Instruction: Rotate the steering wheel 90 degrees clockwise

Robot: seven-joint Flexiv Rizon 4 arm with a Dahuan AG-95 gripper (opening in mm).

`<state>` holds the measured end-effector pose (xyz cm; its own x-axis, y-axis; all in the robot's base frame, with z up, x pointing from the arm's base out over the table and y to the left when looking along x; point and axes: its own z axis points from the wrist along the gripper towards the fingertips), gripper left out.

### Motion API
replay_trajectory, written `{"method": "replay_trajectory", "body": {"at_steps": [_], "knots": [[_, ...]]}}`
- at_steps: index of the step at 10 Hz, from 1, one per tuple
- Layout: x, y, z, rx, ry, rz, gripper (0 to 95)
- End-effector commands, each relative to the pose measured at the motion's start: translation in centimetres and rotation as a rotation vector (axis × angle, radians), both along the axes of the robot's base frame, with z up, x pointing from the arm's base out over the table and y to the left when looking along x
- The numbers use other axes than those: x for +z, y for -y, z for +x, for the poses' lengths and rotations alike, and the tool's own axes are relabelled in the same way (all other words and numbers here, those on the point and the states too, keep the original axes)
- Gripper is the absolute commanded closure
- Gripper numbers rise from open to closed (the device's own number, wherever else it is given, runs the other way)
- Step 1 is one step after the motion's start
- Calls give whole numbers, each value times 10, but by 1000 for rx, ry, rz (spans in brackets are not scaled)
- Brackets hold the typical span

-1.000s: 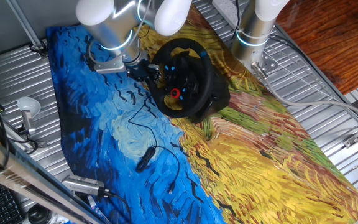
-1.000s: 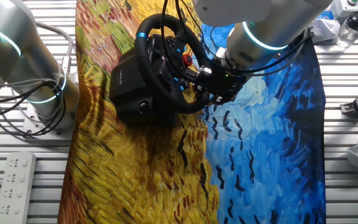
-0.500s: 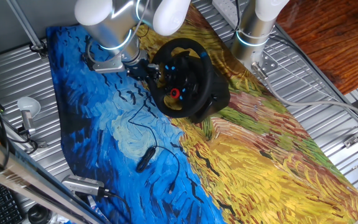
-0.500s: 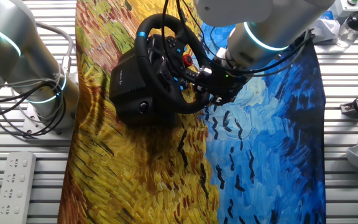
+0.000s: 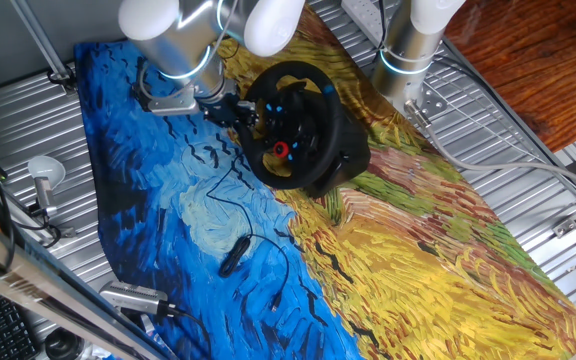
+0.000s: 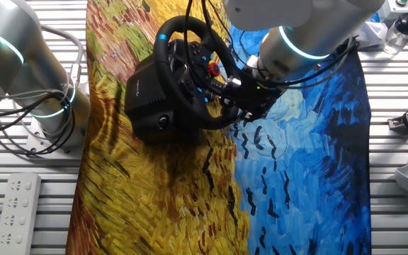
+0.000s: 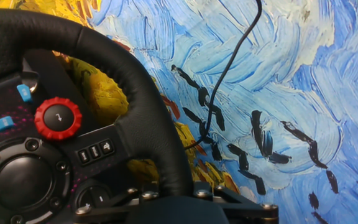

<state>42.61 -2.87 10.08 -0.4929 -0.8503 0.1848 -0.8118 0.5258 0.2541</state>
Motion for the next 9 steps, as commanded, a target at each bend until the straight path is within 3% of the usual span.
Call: {"method": "replay_trajectory", "body": {"at_steps": [1, 9], "knots": [[0, 1, -1, -9, -3, -5, 950], [4, 9, -5, -47, -16, -13, 950]]}}
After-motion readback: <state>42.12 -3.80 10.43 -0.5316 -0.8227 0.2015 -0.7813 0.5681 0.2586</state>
